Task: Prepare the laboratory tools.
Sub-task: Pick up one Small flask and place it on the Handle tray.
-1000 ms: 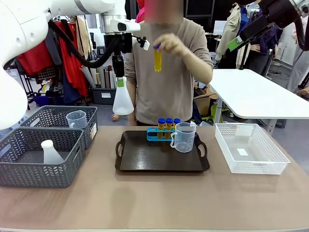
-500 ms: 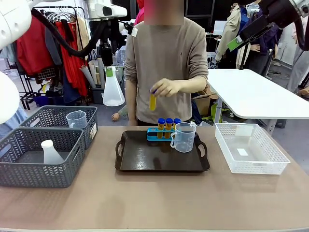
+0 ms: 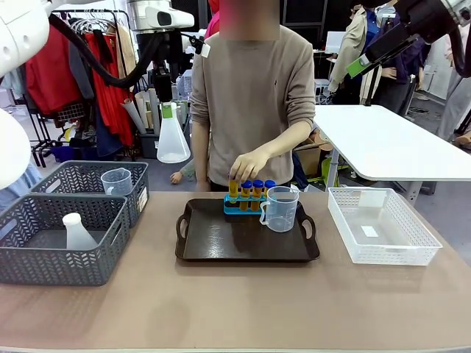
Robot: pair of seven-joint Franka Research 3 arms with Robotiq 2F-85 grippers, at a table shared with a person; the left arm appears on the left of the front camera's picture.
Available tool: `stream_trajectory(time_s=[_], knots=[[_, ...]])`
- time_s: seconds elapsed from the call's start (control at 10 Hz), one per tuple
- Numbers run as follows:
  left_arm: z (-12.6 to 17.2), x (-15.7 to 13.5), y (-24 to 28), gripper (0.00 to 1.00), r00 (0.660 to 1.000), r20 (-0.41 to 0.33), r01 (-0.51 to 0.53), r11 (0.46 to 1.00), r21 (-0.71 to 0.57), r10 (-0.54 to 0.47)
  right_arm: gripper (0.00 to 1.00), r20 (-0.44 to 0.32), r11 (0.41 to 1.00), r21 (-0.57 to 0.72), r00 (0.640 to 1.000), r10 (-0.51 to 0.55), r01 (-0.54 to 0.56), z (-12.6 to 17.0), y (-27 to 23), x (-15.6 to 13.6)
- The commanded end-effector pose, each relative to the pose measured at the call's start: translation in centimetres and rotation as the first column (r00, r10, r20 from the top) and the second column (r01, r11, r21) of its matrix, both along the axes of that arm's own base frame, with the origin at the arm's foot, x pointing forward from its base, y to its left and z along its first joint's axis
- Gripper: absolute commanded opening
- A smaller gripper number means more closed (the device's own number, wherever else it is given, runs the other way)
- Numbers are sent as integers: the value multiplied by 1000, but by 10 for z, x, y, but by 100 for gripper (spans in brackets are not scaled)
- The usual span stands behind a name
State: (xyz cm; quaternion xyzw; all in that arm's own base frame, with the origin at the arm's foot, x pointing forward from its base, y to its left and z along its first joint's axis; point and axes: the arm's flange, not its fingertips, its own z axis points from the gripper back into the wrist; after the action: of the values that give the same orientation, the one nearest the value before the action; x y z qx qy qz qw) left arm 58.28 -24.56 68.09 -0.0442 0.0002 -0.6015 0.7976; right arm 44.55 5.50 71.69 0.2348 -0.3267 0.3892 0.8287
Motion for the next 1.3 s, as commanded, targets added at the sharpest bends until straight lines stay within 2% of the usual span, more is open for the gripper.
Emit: stream_trajectory(time_s=[0.0,0.3,0.6,0.7,1.0,1.1,1.2], knots=[[3,0,1,0,1000,10,-1,1000,-3,1,100,6,1000,11,1000,5,-6,1,1,0],[0,0,0,0,1000,0,0,1000,0,0,100,6,1000,11,1000,5,-6,1,1,0],[-46,44,-54,0,999,-14,36,999,-1,-36,100,6,1000,11,1000,5,-6,1,1,0],[-66,54,-73,0,999,23,35,999,28,-36,100,6,1000,11,1000,5,-6,1,1,0],[-108,59,-109,0,990,3,140,988,59,-140,100,6,1000,11,1000,5,-6,1,1,0],[-127,64,-124,0,991,14,135,989,64,-136,100,6,1000,11,1000,5,-6,1,1,0],[-137,67,-130,0,986,-23,168,984,57,-167,100,6,1000,11,1000,5,-6,1,1,0]])
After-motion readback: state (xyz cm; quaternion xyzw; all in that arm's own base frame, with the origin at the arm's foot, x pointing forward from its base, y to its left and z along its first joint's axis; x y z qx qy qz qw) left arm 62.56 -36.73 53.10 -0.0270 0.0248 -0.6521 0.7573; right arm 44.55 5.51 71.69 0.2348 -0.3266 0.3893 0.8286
